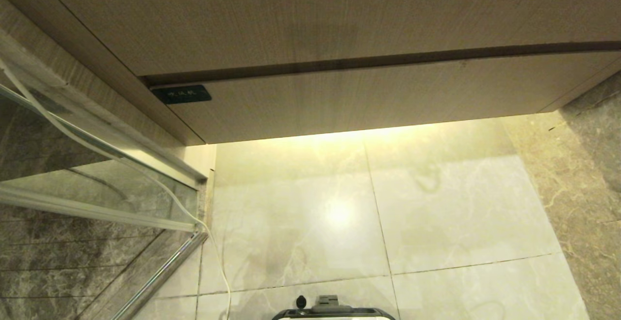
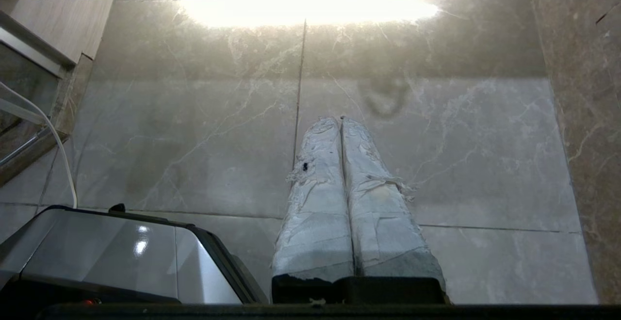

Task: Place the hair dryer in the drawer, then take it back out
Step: Pull open the drawer

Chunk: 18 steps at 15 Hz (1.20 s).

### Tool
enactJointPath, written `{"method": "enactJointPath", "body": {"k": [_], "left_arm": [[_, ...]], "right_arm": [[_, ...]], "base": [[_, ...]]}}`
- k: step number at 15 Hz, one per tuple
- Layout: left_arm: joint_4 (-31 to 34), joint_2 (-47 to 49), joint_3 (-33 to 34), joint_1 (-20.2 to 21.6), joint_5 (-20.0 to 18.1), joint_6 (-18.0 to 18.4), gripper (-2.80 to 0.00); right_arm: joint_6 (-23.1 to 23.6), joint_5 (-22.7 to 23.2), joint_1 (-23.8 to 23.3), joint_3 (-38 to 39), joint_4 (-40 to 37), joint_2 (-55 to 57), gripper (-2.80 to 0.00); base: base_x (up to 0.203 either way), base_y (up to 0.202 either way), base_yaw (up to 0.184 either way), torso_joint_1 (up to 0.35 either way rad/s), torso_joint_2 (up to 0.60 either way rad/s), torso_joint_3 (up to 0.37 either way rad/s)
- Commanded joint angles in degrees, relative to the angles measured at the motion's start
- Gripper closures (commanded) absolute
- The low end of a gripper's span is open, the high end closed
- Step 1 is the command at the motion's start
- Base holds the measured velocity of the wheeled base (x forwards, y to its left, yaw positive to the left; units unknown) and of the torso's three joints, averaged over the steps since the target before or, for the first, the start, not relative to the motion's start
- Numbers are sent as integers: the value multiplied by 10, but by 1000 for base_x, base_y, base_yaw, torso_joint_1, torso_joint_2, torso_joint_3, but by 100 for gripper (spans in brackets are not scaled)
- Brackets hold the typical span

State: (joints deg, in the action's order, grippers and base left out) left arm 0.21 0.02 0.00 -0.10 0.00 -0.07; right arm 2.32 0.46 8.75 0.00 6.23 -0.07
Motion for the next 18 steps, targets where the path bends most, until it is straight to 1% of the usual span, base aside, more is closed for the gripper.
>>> {"method": "enactJointPath", "body": {"k": [1,3,5,9,11,12,13,15,17,18], "left_arm": [[0,0,1,0,0,0,0],[0,0,1,0,0,0,0],[0,0,1,0,0,0,0],[0,0,1,0,0,0,0],[0,0,1,0,0,0,0],[0,0,1,0,0,0,0],[0,0,1,0,0,0,0],[0,0,1,0,0,0,0],[0,0,1,0,0,0,0],[0,0,1,0,0,0,0]], "right_arm": [[1,0,0,23,0,-22,0],[8,4,0,23,-1,-22,0],[8,5,0,23,2,-22,0],[2,0,0,17,-17,-22,0],[-5,5,0,-12,-25,-22,0],[-5,10,0,-50,-43,-22,0],[-3,12,0,-114,-72,-22,0],[6,15,-5,-298,-157,9,0],[18,17,-12,-509,-292,90,0],[24,19,-14,-596,-362,132,0]], "base": [[0,0,0,0,0,0],[0,0,0,0,0,0],[0,0,0,0,0,0],[0,0,0,0,0,0],[0,0,0,0,0,0],[0,0,0,0,0,0],[0,0,0,0,0,0],[0,0,0,0,0,0],[0,0,0,0,0,0],[0,0,0,0,0,0]]}}
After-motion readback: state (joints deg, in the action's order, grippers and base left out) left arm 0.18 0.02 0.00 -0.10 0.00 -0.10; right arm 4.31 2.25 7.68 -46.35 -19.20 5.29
